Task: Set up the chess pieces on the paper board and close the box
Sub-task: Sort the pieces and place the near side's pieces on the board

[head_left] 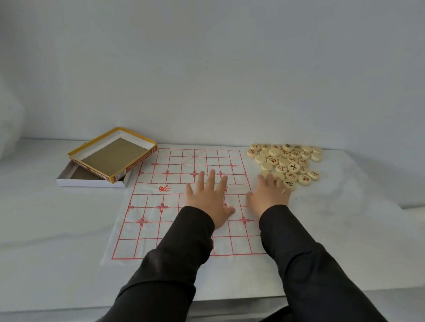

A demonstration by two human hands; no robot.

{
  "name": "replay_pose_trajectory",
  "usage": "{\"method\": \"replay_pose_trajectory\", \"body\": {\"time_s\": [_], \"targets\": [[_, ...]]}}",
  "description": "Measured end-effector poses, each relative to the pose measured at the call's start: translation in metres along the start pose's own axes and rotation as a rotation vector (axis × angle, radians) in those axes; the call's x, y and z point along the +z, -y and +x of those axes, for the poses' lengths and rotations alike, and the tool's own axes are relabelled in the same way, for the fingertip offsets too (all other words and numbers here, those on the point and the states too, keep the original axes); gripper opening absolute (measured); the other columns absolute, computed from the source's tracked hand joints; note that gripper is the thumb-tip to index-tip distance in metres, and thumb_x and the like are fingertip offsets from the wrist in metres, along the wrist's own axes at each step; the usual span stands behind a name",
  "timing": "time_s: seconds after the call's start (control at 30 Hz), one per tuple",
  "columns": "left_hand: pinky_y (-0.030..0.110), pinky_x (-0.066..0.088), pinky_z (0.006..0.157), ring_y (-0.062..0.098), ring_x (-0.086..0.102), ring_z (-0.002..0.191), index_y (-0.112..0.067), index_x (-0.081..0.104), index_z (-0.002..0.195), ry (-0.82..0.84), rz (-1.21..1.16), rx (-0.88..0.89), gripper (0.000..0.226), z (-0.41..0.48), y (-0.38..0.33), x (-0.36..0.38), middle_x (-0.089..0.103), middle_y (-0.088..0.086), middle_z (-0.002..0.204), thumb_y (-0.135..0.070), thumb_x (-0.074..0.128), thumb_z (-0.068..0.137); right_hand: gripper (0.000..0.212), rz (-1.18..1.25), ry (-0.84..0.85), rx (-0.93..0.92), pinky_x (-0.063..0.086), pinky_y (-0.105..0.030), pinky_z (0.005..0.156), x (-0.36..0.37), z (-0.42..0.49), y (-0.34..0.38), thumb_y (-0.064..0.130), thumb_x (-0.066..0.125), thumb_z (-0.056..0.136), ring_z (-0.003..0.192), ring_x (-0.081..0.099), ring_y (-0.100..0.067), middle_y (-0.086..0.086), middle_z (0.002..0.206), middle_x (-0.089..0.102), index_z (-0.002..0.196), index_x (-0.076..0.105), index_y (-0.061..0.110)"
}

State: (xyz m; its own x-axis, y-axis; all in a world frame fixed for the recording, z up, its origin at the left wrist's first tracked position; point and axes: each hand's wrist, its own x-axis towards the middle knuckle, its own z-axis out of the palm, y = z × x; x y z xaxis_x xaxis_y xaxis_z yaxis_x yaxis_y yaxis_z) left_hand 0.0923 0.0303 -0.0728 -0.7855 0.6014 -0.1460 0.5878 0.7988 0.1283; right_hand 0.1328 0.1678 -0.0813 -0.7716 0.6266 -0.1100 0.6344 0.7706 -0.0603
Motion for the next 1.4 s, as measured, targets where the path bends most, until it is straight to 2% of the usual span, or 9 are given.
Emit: {"method": "replay_pose_trajectory", "body": {"time_s": [0.23, 0.33, 0.43, 0.6, 0.8, 1.03, 1.17, 1.27, 1.4], "targets": [[0.057, 0.007, 0.112, 0.03, -0.008, 0.144, -0.029, 0.004, 0.148, 0.104, 0.005, 0.066, 0.082, 0.007, -0.012, 0.0, -0.007, 0.003, 0.157, -0.064, 0.043, 0.085, 0.047, 0.061, -0.078, 0.034, 0.033, -0.04, 0.104, -0.008, 0.005, -0.018, 0.028, 0.043, 0.094, 0.129, 0.037, -0.028, -0.009, 0.139, 0.042, 0.137, 0.036, 0.012], [0.059, 0.007, 0.111, 0.031, -0.009, 0.143, -0.034, 0.0, 0.148, 0.207, 0.024, 0.089, 0.089, 0.007, -0.01, 0.004, -0.008, 0.002, 0.157, -0.072, 0.042, 0.079, 0.052, 0.09, -0.183, -0.017, 0.028, -0.04, 0.111, -0.006, 0.014, -0.03, 0.025, 0.041, 0.095, 0.135, 0.029, -0.029, -0.011, 0.148, 0.032, 0.143, 0.028, 0.013], [0.06, 0.006, 0.111, 0.031, -0.011, 0.143, -0.035, -0.001, 0.147, 0.25, 0.044, 0.098, 0.093, 0.01, -0.011, 0.007, -0.01, 0.002, 0.157, -0.074, 0.045, 0.076, 0.056, 0.09, -0.171, -0.071, 0.017, -0.044, 0.116, 0.0, 0.026, -0.039, 0.026, 0.038, 0.096, 0.142, 0.014, -0.03, -0.01, 0.155, 0.016, 0.148, 0.019, 0.017], [0.06, 0.005, 0.111, 0.031, -0.013, 0.143, -0.035, -0.001, 0.147, 0.251, 0.069, 0.105, 0.095, 0.015, -0.012, 0.008, -0.013, 0.003, 0.157, -0.075, 0.046, 0.075, 0.055, 0.038, -0.146, -0.093, 0.013, -0.049, 0.116, 0.004, 0.04, -0.04, 0.044, 0.038, 0.095, 0.144, 0.008, -0.032, -0.009, 0.156, 0.014, 0.142, 0.031, 0.017], [0.06, 0.006, 0.11, 0.031, -0.012, 0.143, -0.035, 0.0, 0.147, 0.241, 0.071, 0.1, 0.096, 0.019, -0.012, 0.01, -0.011, 0.002, 0.157, -0.076, 0.047, 0.074, 0.043, 0.056, -0.241, -0.101, 0.019, -0.048, 0.113, 0.005, 0.047, -0.035, 0.042, 0.048, 0.092, 0.14, 0.018, -0.029, -0.008, 0.15, 0.03, 0.123, 0.055, 0.014], [0.058, 0.006, 0.112, 0.03, -0.01, 0.143, -0.031, 0.009, 0.148, 0.176, 0.049, 0.122, 0.086, 0.02, -0.014, 0.005, -0.007, 0.002, 0.157, -0.072, 0.042, 0.08, 0.041, 0.105, -0.325, -0.143, 0.018, -0.043, 0.113, 0.005, 0.048, -0.042, 0.03, 0.033, 0.101, 0.139, 0.023, -0.027, -0.007, 0.148, 0.036, 0.115, 0.065, 0.009], [0.056, 0.007, 0.112, 0.03, -0.008, 0.144, -0.029, 0.013, 0.148, 0.156, 0.03, 0.133, 0.079, 0.023, -0.016, 0.005, -0.005, 0.003, 0.157, -0.066, 0.042, 0.084, 0.035, 0.302, -0.327, -0.104, 0.023, -0.039, 0.11, 0.003, 0.053, -0.048, 0.027, 0.042, 0.099, 0.134, 0.032, -0.029, -0.012, 0.14, 0.046, 0.11, 0.068, 0.006], [0.055, 0.007, 0.113, 0.029, -0.007, 0.144, -0.027, 0.016, 0.147, 0.135, -0.005, 0.131, 0.074, 0.027, -0.019, 0.004, -0.002, 0.004, 0.157, -0.061, 0.042, 0.087, 0.023, 0.377, -0.373, -0.086, 0.024, -0.036, 0.106, 0.004, 0.053, -0.051, 0.026, 0.057, 0.092, 0.13, 0.036, -0.029, -0.011, 0.134, 0.051, 0.094, 0.072, 0.008], [0.054, 0.007, 0.113, 0.029, -0.006, 0.144, -0.026, 0.018, 0.147, 0.122, -0.042, 0.137, 0.07, 0.031, -0.025, -0.001, 0.0, 0.004, 0.157, -0.056, 0.044, 0.09, 0.015, 0.419, -0.469, -0.093, 0.026, -0.04, 0.109, 0.005, 0.055, -0.052, 0.022, 0.068, 0.084, 0.129, 0.038, -0.03, -0.011, 0.129, 0.054, 0.088, 0.07, 0.007]]}}
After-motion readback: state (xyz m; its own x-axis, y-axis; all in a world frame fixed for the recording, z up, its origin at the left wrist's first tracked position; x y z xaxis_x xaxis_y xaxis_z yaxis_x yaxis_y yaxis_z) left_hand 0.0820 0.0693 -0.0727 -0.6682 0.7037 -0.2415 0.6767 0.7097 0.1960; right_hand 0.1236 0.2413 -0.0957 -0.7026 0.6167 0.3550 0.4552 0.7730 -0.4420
